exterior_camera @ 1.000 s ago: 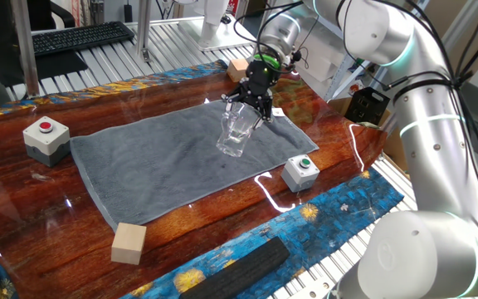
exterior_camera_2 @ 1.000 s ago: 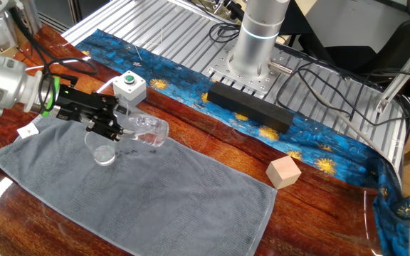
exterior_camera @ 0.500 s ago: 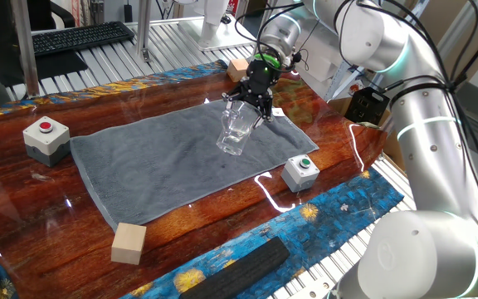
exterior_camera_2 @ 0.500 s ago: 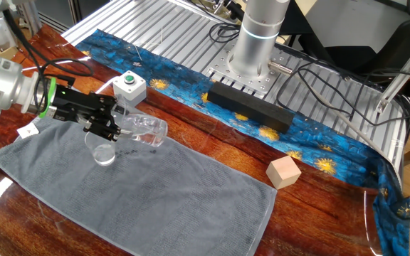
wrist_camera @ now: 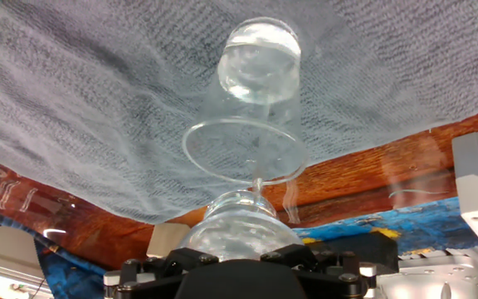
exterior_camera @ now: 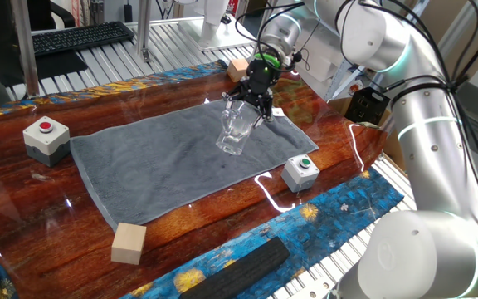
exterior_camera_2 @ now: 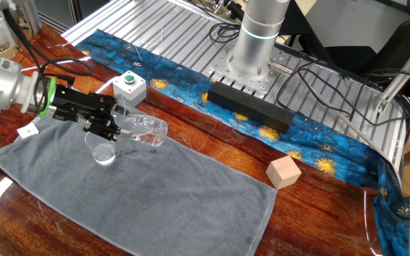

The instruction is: Pour the water from one cup into another empty cup

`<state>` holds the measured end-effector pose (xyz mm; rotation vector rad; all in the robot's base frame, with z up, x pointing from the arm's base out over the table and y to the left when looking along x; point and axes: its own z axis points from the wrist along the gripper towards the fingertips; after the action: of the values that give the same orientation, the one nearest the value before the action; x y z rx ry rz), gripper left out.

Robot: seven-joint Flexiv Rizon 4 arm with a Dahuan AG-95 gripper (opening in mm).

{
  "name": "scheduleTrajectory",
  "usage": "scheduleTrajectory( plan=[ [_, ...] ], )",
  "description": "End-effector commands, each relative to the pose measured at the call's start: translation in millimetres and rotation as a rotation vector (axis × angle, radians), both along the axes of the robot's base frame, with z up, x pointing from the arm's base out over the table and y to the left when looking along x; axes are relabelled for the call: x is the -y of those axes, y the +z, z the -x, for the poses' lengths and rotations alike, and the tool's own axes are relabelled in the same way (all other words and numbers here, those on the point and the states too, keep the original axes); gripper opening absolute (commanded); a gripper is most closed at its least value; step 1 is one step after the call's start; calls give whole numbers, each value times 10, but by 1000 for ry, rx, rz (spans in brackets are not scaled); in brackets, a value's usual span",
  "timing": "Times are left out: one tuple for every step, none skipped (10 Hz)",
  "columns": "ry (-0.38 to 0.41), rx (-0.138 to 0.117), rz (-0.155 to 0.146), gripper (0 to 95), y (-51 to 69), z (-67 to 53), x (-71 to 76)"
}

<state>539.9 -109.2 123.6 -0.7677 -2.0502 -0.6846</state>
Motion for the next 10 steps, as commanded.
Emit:
scheduleTrajectory(
  plan=[
    [1, 20, 16, 0, 0, 9, -10],
    [7, 31, 26, 0, 1, 9, -10],
    [16, 46, 36, 0, 6, 9, -9],
    [29, 66, 50, 0, 14, 11, -7],
    [56, 96, 81, 0, 32, 13, -4],
    [79, 126, 112, 0, 53, 17, 0],
    [84, 151, 130, 0, 68, 21, 0],
    [81, 173, 138, 0, 82, 23, -7],
    [121, 234, 211, 0, 147, 32, -45],
    [139, 274, 255, 0, 200, 40, -78]
  ],
)
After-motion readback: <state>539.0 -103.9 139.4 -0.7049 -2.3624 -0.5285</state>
